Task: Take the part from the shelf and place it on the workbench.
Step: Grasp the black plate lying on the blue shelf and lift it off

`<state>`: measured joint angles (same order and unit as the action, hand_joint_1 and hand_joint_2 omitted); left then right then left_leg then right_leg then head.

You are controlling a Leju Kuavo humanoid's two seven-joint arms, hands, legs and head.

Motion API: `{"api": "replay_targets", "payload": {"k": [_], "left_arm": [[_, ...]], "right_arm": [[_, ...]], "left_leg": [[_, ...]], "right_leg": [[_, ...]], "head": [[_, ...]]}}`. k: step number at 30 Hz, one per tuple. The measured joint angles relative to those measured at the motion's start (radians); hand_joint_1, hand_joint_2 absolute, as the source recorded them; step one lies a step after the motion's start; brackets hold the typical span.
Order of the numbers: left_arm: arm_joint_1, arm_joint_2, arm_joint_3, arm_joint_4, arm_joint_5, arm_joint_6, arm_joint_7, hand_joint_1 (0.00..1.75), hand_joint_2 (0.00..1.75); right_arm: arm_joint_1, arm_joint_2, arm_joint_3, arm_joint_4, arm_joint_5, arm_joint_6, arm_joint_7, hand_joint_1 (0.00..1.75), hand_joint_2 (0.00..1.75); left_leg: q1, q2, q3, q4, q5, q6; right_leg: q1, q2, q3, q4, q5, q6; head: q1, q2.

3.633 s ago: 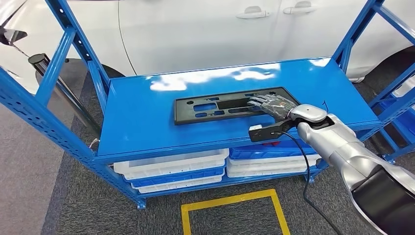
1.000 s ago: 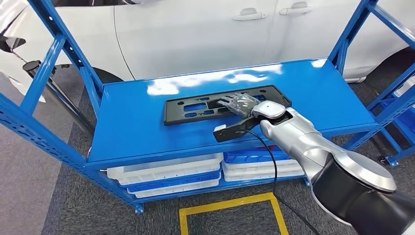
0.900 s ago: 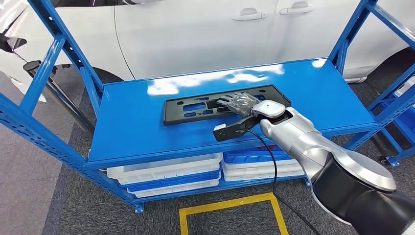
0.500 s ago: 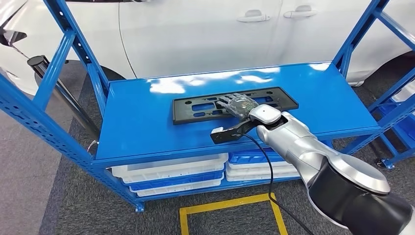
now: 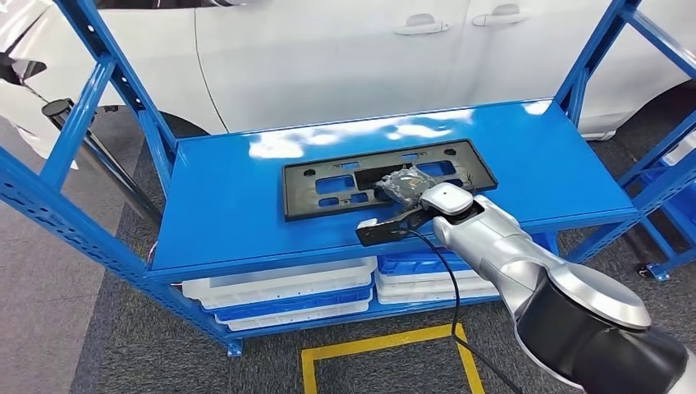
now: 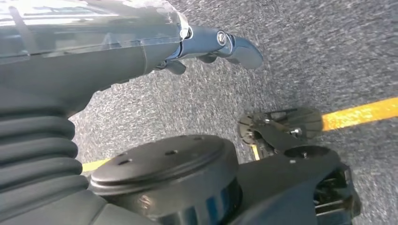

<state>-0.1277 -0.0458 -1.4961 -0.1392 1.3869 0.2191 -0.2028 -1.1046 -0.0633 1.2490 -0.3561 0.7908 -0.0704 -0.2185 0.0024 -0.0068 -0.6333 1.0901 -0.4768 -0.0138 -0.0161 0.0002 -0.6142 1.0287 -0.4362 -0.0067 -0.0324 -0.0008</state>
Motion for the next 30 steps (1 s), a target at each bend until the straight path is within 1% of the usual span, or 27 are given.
{"api": "replay_targets", "payload": {"k": [1, 2, 3, 4, 5, 6, 7, 8, 9, 10, 12, 13, 14, 15, 17, 18, 19, 20, 21, 22, 23, 24, 25, 27, 28, 29, 30], "left_arm": [[0.0, 0.0, 0.0, 0.0, 0.0, -0.001, -0.002, 0.0, 0.0], [0.001, 0.0, 0.0, 0.0, 0.0, -0.001, -0.003, 0.0, 0.0], [0.001, 0.0, 0.0, 0.0, 0.0, -0.002, -0.004, 0.0, 0.0], [0.002, 0.0, 0.0, 0.0, 0.001, -0.003, -0.005, 0.0, 0.0], [0.003, 0.0, 0.0, 0.0, 0.001, -0.003, -0.006, 0.0, 0.0], [0.003, 0.0, 0.0, 0.0, 0.002, -0.004, -0.007, 0.0, 0.0], [0.002, 0.0, 0.0, 0.0, 0.002, -0.005, -0.008, 0.0, 0.0], [0.002, 0.0, 0.0, 0.0, 0.003, -0.005, -0.009, 0.0, 0.0], [0.001, 0.0, 0.0, 0.0, 0.003, -0.005, -0.009, 0.0, 0.0], [0.001, 0.0, 0.0, 0.0, 0.004, -0.005, -0.01, 0.0, 0.0], [0.002, 0.0, 0.0, 0.0, 0.004, -0.005, -0.01, 0.0, 0.0], [0.002, 0.0, 0.0, 0.0, 0.004, -0.005, -0.011, 0.0, 0.0], [0.002, 0.0, 0.0, 0.0, 0.005, -0.005, -0.011, 0.0, 0.0], [0.001, 0.0, 0.0, 0.0, 0.005, -0.005, -0.011, 0.0, 0.0], [0.001, 0.0, 0.0, 0.0, 0.005, -0.005, -0.011, 0.0, 0.0], [0.001, -0.001, 0.0, 0.0, 0.005, -0.005, -0.011, 0.0, 0.0], [0.002, -0.001, 0.0, 0.0, 0.005, -0.005, -0.011, 0.0, 0.0], [0.002, -0.001, 0.0, 0.0, 0.005, -0.005, -0.011, 0.0, 0.0], [0.002, -0.001, 0.0, 0.0, 0.005, -0.005, -0.011, 0.0, 0.0], [0.002, -0.001, 0.0, 0.0, 0.005, -0.005, -0.011, 0.0, 0.0], [0.001, -0.001, 0.0, 0.0, 0.005, -0.005, -0.011, 0.0, 0.0], [0.001, -0.001, 0.0, 0.0, 0.005, -0.006, -0.012, 0.0, 0.0], [0.001, -0.001, 0.0, 0.0, 0.005, -0.006, -0.014, 0.0, 0.0], [0.001, -0.001, 0.0, 0.0, 0.007, -0.006, -0.017, 0.0, 0.0], [0.001, -0.001, 0.0, 0.0, 0.008, -0.006, -0.019, 0.0, 0.0], [0.001, -0.001, 0.0, 0.0, 0.01, -0.007, -0.021, 0.0, 0.0], [0.001, -0.001, 0.0, 0.0, 0.011, -0.007, -0.023, 0.0, 0.0]], "right_arm": [[-0.001, 0.001, 0.0, 0.0, 0.0, 0.002, -0.002, 1.75, 1.75], [-0.002, 0.001, 0.0, 0.001, 0.0, 0.004, -0.003, 1.75, 1.75], [-0.002, 0.002, 0.0, 0.001, 0.0, 0.006, -0.004, 1.75, 1.75], [-0.002, 0.002, 0.0, 0.001, 0.0, 0.008, -0.005, 1.75, 1.75], [-0.002, 0.003, 0.0, 0.002, 0.0, 0.011, -0.006, 1.75, 1.75], [-0.004, 0.003, 0.0, 0.002, 0.0, 0.013, -0.007, 1.75, 1.75], [-0.006, 0.004, 0.0, 0.002, 0.0, 0.015, -0.009, 1.75, 1.75], [-0.009, 0.004, 0.0, 0.002, 0.0, 0.016, -0.01, 1.75, 1.75], [-0.012, 0.004, 0.0, 0.002, 0.0, 0.017, -0.012, 1.75, 1.75], [-0.014, 0.004, 0.0, 0.003, 0.0, 0.017, -0.013, 1.75, 1.75], [-0.016, 0.004, 0.0, 0.003, 0.0, 0.017, -0.015, 1.75, 1.75], [-0.016, 0.005, 0.0, 0.003, 0.0, 0.017, -0.016, 1.75, 1.75], [-0.018, 0.005, 0.0, 0.004, 0.0, 0.017, -0.016, 1.75, 1.75], [-0.019, 0.005, 0.0, 0.004, 0.0, 0.018, -0.016, 1.75, 1.75], [-0.017, 0.005, 0.0, 0.004, 0.0, 0.018, -0.016, 1.75, 1.75], [-0.015, 0.005, 0.0, 0.004, 0.0, 0.018, -0.016, 1.75, 1.75], [-0.013, 0.005, 0.0, 0.005, 0.0, 0.018, -0.016, 1.75, 1.75], [-0.012, 0.005, 0.0, 0.005, 0.0, 0.018, -0.016, 1.75, 1.75], [-0.013, 0.005, 0.0, 0.005, 0.0, 0.018, -0.016, 1.75, 1.75], [-0.014, 0.005, 0.0, 0.005, 0.0, 0.017, -0.016, 1.75, 1.75], [-0.017, 0.005, 0.0, 0.005, 0.0, 0.017, -0.016, 1.75, 1.75], [-0.019, 0.005, 0.0, 0.005, 0.0, 0.017, -0.018, 1.75, 1.75], [-0.02, 0.005, 0.0, 0.005, 0.0, 0.017, -0.019, 1.75, 1.75], [-0.021, 0.005, 0.0, 0.005, -0.002, 0.017, -0.024, 1.75, 1.75], [-0.021, 0.005, 0.0, 0.004, -0.003, 0.016, -0.026, 1.75, 1.75], [-0.022, 0.005, 0.0, 0.004, -0.004, 0.017, -0.029, 1.75, 1.75], [-0.023, 0.005, -0.001, 0.004, -0.005, 0.017, -0.032, 1.75, 1.75]], "left_leg": [[0.002, 0.001, -0.025, 0.057, -0.031, -0.005], [0.004, 0.001, -0.056, 0.127, -0.063, -0.01], [0.006, 0.001, -0.084, 0.185, -0.084, -0.013], [0.007, 0.001, -0.1, 0.216, -0.088, -0.014], [0.008, 0.001, -0.097, 0.21, -0.073, -0.014], [0.009, 0.001, -0.073, 0.16, -0.04, -0.012], [0.009, 0.001, -0.038, 0.086, -0.003, -0.009], [0.007, 0.001, -0.004, 0.016, 0.022, -0.004], [0.005, 0.001, 0.021, -0.035, 0.037, 0.001], [0.003, 0.001, 0.033, -0.06, 0.04, 0.006], [0.0, 0.0, 0.035, -0.069, 0.04, 0.017], [0.001, 0.0, 0.037, -0.075, 0.043, 0.024], [0.003, 0.001, 0.039, -0.081, 0.048, 0.031], [0.004, 0.001, 0.041, -0.087, 0.052, 0.037], [0.003, 0.002, 0.042, -0.09, 0.054, 0.043], [0.002, 0.002, 0.041, -0.09, 0.053, 0.044], [0.001, 0.002, 0.041, -0.089, 0.053, 0.045], [0.001, 0.001, 0.042, -0.087, 0.052, 0.045], [0.001, 0.001, 0.042, -0.085, 0.05, 0.044], [0.001, 0.0, 0.043, -0.081, 0.048, 0.042], [-0.001, -0.001, 0.042, -0.077, 0.045, 0.039], [-0.003, -0.001, 0.04, -0.072, 0.042, 0.035], [-0.005, -0.002, 0.038, -0.068, 0.04, 0.031], [-0.006, -0.002, 0.036, -0.067, 0.039, 0.022], [-0.005, -0.001, 0.036, -0.067, 0.037, 0.018], [-0.004, -0.001, 0.032, -0.057, 0.029, 0.012], [-0.002, -0.001, 0.021, -0.031, 0.011, 0.006]], "right_leg": [[0.0, -0.001, 0.001, 0.0, 0.0, -0.003], [0.0, -0.001, 0.001, 0.0, -0.001, -0.005], [0.0, -0.001, 0.001, 0.0, -0.001, -0.005], [0.001, -0.001, 0.001, 0.0, -0.001, -0.005], [0.001, -0.001, 0.002, 0.0, -0.001, -0.005], [0.0, 0.0, 0.004, 0.0, -0.002, -0.004], [0.0, 0.0, 0.006, 0.0, -0.003, -0.002], [0.002, 0.001, 0.007, 0.0, -0.004, 0.001], [0.003, 0.002, 0.007, 0.0, -0.004, 0.006], [0.004, 0.003, 0.006, -0.001, -0.004, 0.011], [0.004, 0.004, 0.006, -0.006, 0.0, 0.024], [0.003, 0.003, 0.006, -0.004, -0.003, 0.03], [0.002, 0.003, 0.0, 0.008, -0.013, 0.035], [0.002, 0.003, -0.015, 0.042, -0.035, 0.039], [0.001, 0.003, -0.075, 0.17, -0.1, 0.044], [0.002, 0.003, -0.107, 0.236, -0.125, 0.045], [0.001, 0.003, -0.127, 0.276, -0.131, 0.046], [0.001, 0.002, -0.127, 0.275, -0.118, 0.046], [0.001, 0.002, -0.111, 0.238, -0.09, 0.046], [0.001, 0.002, -0.078, 0.17, -0.053, 0.044], [0.002, 0.001, -0.045, 0.1, -0.026, 0.04], [0.004, 0.001, -0.019, 0.046, -0.008, 0.035], [0.006, 0.001, -0.005, 0.014, -0.001, 0.03], [0.008, 0.002, -0.003, 0.004, -0.001, 0.019], [0.007, 0.001, -0.002, 0.0, 0.001, 0.014], [0.005, 0.0, 0.001, -0.004, 0.003, 0.008], [0.002, -0.001, 0.004, -0.008, 0.005, 0.002]], "head": [[0.0, 0.0], [0.0, 0.0], [0.0, 0.0], [0.0, 0.0], [0.0, 0.0], [0.0, 0.0], [0.0, 0.0], [0.0, 0.0], [0.0, 0.0], [0.0, 0.0], [0.0, 0.0], [0.0, 0.0], [0.0, 0.0], [0.0, 0.0], [0.0, 0.0], [0.0, 0.0], [0.0, 0.0], [0.0, 0.0], [0.0, 0.0], [0.0, 0.0], [0.0, 0.0], [0.0, 0.0], [0.0, 0.0], [0.0, 0.0], [0.0, 0.0], [0.0, 0.0], [0.0, 0.0]]}}
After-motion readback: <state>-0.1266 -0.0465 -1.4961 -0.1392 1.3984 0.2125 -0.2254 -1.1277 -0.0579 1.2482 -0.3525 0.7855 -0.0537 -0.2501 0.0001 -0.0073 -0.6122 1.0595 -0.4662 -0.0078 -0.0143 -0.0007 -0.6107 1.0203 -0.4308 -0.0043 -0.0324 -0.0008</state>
